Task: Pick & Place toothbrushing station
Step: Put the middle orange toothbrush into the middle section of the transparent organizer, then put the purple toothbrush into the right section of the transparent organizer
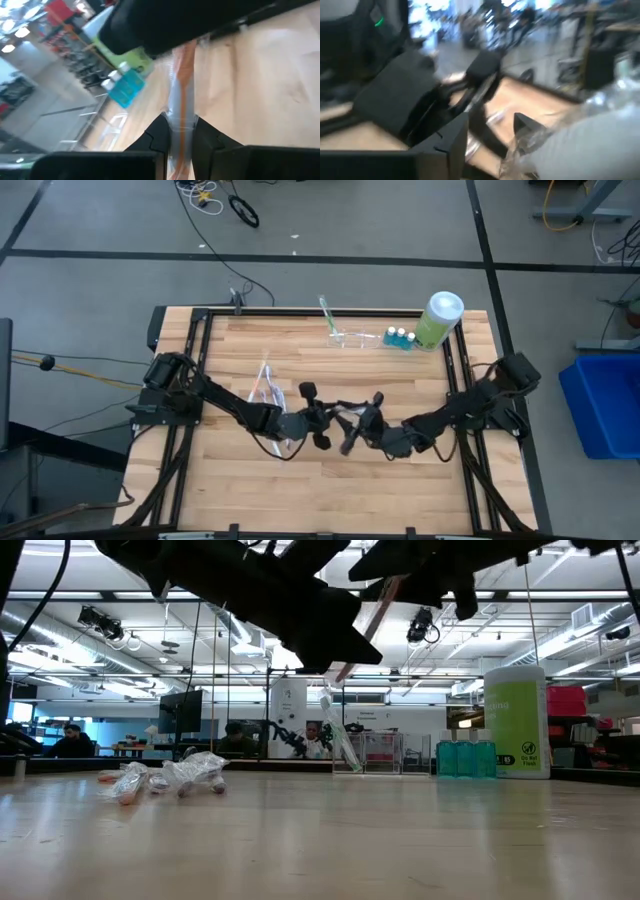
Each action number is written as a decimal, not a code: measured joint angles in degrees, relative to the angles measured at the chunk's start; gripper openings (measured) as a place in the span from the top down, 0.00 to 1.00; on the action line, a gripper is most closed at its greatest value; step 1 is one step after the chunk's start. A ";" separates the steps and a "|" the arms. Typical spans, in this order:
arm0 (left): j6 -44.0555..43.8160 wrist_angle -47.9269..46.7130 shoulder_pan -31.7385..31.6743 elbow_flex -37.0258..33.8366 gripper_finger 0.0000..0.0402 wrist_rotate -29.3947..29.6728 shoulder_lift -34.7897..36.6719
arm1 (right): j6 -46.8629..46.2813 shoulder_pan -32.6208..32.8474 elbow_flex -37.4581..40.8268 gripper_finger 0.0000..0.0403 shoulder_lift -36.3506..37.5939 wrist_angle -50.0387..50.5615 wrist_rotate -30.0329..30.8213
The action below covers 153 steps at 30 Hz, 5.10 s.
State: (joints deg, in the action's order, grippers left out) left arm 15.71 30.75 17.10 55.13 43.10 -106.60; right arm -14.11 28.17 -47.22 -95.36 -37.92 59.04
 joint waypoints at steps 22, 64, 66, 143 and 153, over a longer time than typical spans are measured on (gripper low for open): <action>-9.22 -10.47 -6.95 -0.04 0.87 -45.05 6.28 | -4.90 4.40 9.94 0.46 9.80 14.03 -14.85; -1.28 -16.77 -8.20 0.00 0.52 -40.07 7.65 | -0.19 7.76 4.55 0.91 2.46 4.50 -0.97; 0.10 -22.42 -8.22 -0.02 0.46 -34.72 9.36 | -4.50 7.27 4.57 0.94 2.46 7.61 0.75; -18.45 -3.87 3.48 -20.85 0.47 -0.58 14.73 | -22.29 -53.27 -22.64 0.43 -2.39 57.72 -26.34; -21.73 -6.50 4.31 -20.85 0.47 5.16 15.86 | -15.49 -39.82 -22.67 0.51 7.20 60.57 -19.84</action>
State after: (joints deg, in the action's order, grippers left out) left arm -6.02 24.25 21.42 34.28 48.26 -90.74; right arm -29.60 -11.66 -69.89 -88.16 22.66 39.21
